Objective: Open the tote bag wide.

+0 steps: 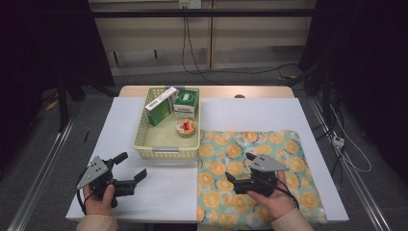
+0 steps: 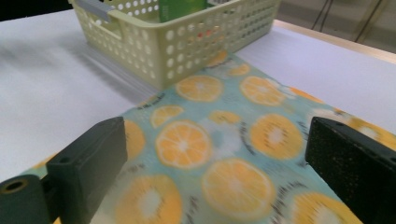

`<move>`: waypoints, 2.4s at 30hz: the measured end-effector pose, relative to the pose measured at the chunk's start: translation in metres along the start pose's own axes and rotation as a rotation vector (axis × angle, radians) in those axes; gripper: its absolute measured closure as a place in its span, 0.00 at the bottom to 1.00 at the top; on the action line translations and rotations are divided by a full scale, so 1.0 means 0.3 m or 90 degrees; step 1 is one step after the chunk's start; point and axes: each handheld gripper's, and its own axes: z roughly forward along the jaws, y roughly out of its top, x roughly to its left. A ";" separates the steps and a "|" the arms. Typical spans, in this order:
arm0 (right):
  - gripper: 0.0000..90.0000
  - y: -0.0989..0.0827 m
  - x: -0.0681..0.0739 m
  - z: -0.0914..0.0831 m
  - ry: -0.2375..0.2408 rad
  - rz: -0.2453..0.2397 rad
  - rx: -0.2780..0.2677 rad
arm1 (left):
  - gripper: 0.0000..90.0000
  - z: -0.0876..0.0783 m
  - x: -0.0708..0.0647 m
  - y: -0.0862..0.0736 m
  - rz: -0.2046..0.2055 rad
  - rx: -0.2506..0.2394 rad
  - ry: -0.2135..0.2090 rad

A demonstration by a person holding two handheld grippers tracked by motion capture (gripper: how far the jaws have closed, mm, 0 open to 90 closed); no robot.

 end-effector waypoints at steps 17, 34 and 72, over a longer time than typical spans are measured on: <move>0.30 0.034 0.207 0.245 0.175 -0.076 0.120 | 0.04 0.005 0.001 0.000 0.000 -0.001 -0.014; 0.51 0.012 0.213 0.250 0.182 -0.086 0.176 | 0.04 0.006 0.000 -0.003 -0.004 0.006 -0.021; 1.00 0.133 0.022 0.200 0.141 -0.008 0.109 | 0.04 0.011 -0.008 0.007 0.010 0.004 -0.020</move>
